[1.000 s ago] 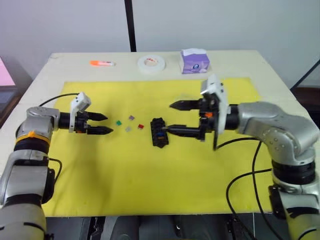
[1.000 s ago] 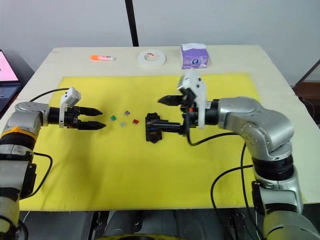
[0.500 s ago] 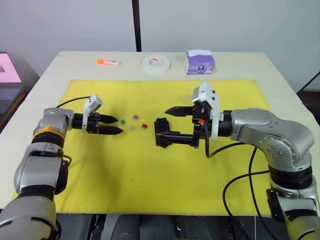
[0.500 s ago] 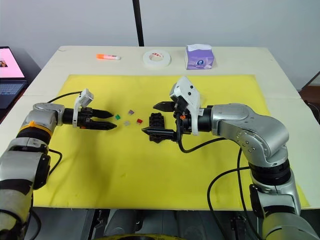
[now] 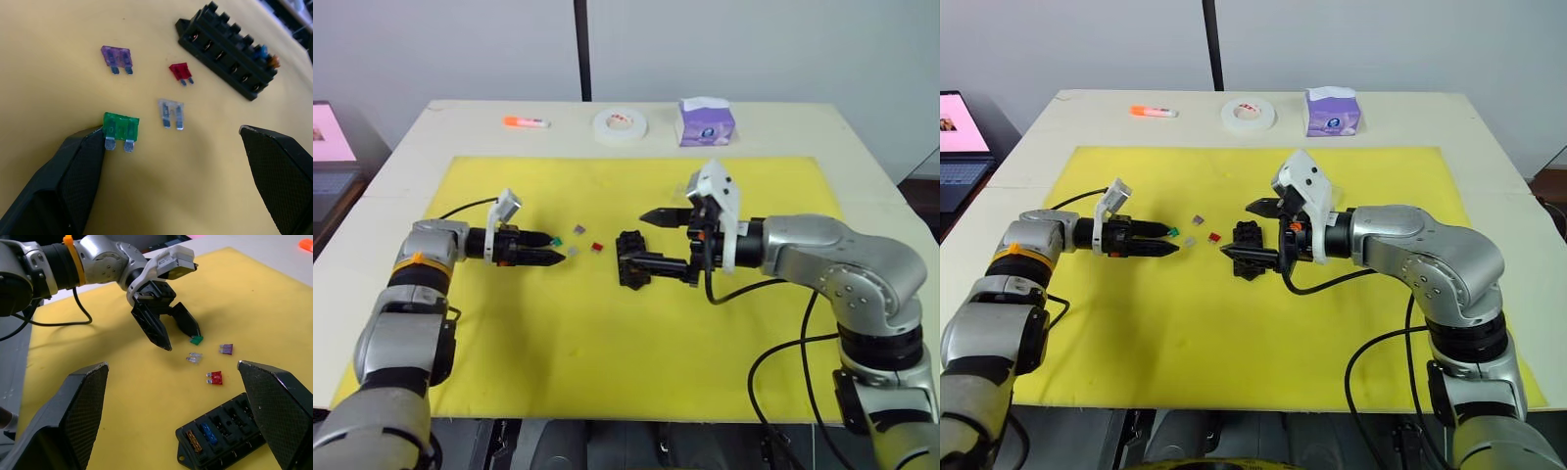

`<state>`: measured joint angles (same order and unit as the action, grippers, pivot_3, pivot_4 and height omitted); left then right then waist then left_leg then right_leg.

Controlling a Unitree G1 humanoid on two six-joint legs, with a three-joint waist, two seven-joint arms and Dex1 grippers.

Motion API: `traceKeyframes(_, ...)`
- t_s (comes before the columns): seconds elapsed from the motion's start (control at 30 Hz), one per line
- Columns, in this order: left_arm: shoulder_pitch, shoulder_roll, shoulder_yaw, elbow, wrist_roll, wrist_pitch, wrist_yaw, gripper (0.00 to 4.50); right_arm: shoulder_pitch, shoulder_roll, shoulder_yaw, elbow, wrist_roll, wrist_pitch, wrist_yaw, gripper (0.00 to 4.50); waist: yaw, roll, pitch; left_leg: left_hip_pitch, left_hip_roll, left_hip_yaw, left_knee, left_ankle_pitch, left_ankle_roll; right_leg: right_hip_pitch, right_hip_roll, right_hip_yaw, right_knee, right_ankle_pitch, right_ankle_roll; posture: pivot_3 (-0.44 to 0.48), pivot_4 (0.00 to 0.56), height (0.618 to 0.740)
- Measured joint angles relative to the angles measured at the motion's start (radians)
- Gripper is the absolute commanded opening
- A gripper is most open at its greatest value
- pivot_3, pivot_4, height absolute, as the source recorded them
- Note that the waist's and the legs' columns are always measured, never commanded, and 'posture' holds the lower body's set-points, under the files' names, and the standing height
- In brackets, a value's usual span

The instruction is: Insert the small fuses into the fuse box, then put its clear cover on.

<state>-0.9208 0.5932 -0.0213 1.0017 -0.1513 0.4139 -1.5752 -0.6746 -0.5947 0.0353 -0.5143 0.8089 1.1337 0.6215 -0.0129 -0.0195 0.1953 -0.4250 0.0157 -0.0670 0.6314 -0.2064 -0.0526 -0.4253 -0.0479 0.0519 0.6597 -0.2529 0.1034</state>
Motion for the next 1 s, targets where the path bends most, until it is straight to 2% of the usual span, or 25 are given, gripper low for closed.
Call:
traceKeyframes(0.1,0.014,0.000,0.013,-0.016,-0.017,0.035,0.002,4.50,-0.004,0.003,0.002,0.005,-0.001,0.000,-0.006,4.49,-0.001,0.000,0.000,0.000,0.000,0.000,0.000,0.000,0.000,0.000,0.000,0.000,0.000,0.000,0.000,0.000,0.150,0.740)
traceKeyframes(0.2,0.025,0.003,0.021,-0.027,-0.028,0.061,0.007,3.91,-0.005,0.003,0.011,0.017,-0.003,-0.005,-0.005,4.50,-0.004,0.000,0.000,0.000,0.000,0.000,0.000,0.000,0.000,0.000,0.000,0.000,0.000,0.000,0.000,0.000,0.150,0.740)
traceKeyframes(0.3,0.044,0.004,0.025,-0.038,-0.035,0.073,0.012,2.92,-0.005,-0.002,0.017,0.031,-0.010,-0.014,0.001,4.50,-0.007,0.000,0.000,0.001,0.000,0.000,-0.001,0.000,0.000,0.000,0.000,0.000,0.000,0.000,0.000,0.000,0.150,0.740)
traceKeyframes(0.6,0.055,0.004,0.031,-0.039,-0.039,0.073,0.028,2.92,0.003,-0.015,0.019,0.047,-0.031,-0.045,0.024,4.50,-0.008,0.000,0.000,0.001,0.000,0.000,-0.001,0.000,0.000,0.000,0.001,0.000,0.001,0.000,0.000,0.000,0.150,0.740)
traceKeyframes(0.7,0.061,0.004,0.037,-0.041,-0.046,0.080,0.033,2.36,0.017,-0.016,0.025,0.047,-0.043,-0.059,0.026,4.50,-0.008,0.000,0.000,0.001,0.000,0.000,-0.001,0.000,0.000,0.000,0.001,0.000,0.001,0.000,0.000,0.000,0.150,0.740)
traceKeyframes(0.93,0.070,0.000,0.038,-0.036,-0.047,0.077,0.060,0.02,0.038,-0.018,0.035,0.047,-0.064,-0.081,0.037,4.50,-0.008,0.000,0.000,0.001,0.000,0.000,-0.001,0.000,0.000,0.000,0.001,0.000,0.000,0.000,0.000,0.000,0.150,0.740)
traceKeyframes(1.0,0.071,-0.001,0.038,-0.033,-0.047,0.071,0.063,0.02,0.039,-0.020,0.035,0.047,-0.071,-0.088,0.042,4.50,-0.008,0.000,0.000,0.001,0.000,0.000,-0.001,0.000,0.000,0.000,0.001,0.000,0.000,0.000,0.000,0.000,0.150,0.740)
